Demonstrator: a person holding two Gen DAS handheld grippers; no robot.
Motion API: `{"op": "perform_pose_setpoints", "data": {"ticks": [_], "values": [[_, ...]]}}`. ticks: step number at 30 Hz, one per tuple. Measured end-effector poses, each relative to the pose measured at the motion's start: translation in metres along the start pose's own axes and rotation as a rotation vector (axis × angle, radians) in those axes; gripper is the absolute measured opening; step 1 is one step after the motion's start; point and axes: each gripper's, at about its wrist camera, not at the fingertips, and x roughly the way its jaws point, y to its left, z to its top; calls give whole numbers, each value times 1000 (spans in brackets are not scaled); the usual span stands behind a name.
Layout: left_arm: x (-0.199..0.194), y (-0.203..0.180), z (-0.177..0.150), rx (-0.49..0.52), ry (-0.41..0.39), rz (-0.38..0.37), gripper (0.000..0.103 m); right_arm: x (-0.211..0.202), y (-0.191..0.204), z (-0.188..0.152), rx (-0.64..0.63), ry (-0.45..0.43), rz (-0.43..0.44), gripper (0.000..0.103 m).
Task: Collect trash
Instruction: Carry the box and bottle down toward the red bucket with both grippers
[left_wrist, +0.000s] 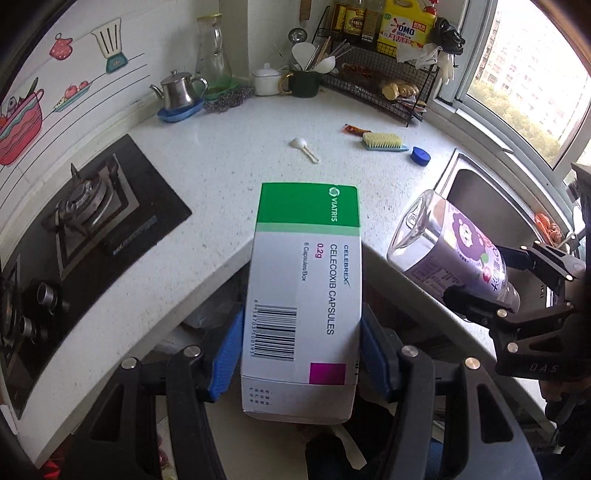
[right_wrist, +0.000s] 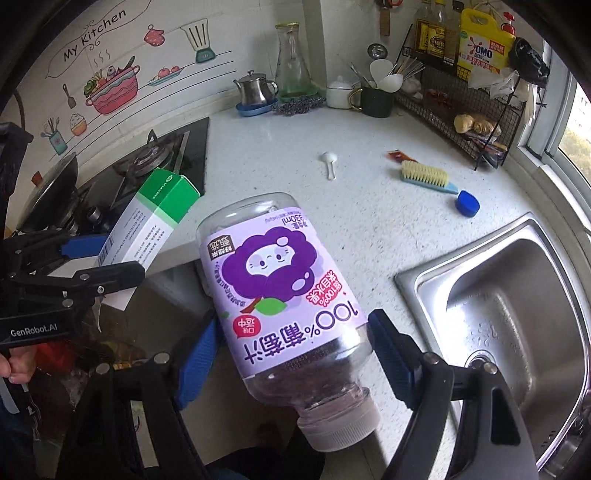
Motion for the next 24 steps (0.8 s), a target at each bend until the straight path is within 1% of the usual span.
{"op": "perform_pose_setpoints", "data": {"ticks": [2,6,8,13,18,24], "values": [[-1,0,-18,-4,15,-1,57,1,8,-12,2,13,9,78],[6,-1,-43,-10,59,3,57,8,19,-32,9,38,20,78],[12,0,-55,-15,78,-2,57,12,23,-40,17,42,23,78],[37,4,-82,-53,143,-32,57,33,30,-63,23,88,19,78],[74,1,-108,-51,189,-42,57,57,29,-86,46,121,-8,78],[140,-1,-132,-48,254,-70,57,107,29,-115,62,170,-27,77]]}}
